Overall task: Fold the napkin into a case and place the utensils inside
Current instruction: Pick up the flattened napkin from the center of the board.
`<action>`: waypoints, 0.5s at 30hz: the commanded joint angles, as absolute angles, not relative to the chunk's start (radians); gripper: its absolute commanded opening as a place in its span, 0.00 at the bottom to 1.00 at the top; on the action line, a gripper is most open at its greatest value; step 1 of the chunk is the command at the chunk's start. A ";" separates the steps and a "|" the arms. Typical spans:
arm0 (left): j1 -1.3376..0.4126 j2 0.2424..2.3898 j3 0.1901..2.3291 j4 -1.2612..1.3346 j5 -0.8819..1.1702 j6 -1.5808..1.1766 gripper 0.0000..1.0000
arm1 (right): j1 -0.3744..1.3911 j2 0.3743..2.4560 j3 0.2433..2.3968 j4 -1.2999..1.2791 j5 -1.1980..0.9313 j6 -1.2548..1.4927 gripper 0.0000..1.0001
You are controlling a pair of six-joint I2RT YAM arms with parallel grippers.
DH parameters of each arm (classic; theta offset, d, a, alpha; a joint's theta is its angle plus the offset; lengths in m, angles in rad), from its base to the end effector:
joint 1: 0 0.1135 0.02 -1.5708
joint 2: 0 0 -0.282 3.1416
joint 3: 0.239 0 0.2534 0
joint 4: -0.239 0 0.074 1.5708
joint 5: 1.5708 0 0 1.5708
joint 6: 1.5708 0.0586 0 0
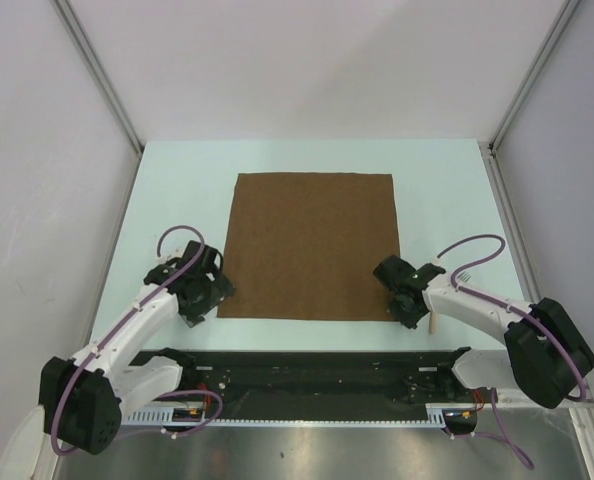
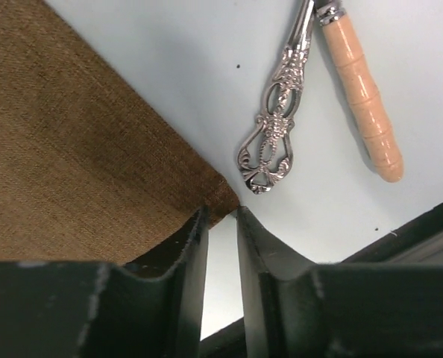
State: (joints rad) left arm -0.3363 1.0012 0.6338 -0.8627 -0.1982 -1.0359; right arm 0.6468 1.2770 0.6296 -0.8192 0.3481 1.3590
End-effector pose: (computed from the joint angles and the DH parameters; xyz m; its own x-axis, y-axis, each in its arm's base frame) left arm 0.1578 -0.0430 0.1946 -0.6785 -0.6564 -0.3300 -0.6322 0.7504 -0.1929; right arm 0.1591 0.0951 0.1544 -0.6930 0.6283 -0.3536 0.6628 0.7482 0.0304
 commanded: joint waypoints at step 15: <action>-0.491 1.066 0.532 -0.844 -0.219 -1.127 0.65 | 0.692 1.098 0.649 -0.730 0.414 1.244 0.00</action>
State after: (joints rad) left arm -0.4587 1.0626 0.5583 -0.8391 -0.1993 -1.0470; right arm 0.6979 1.1713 0.6109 -0.7414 0.3611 1.2709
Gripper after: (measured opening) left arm 0.725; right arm 0.009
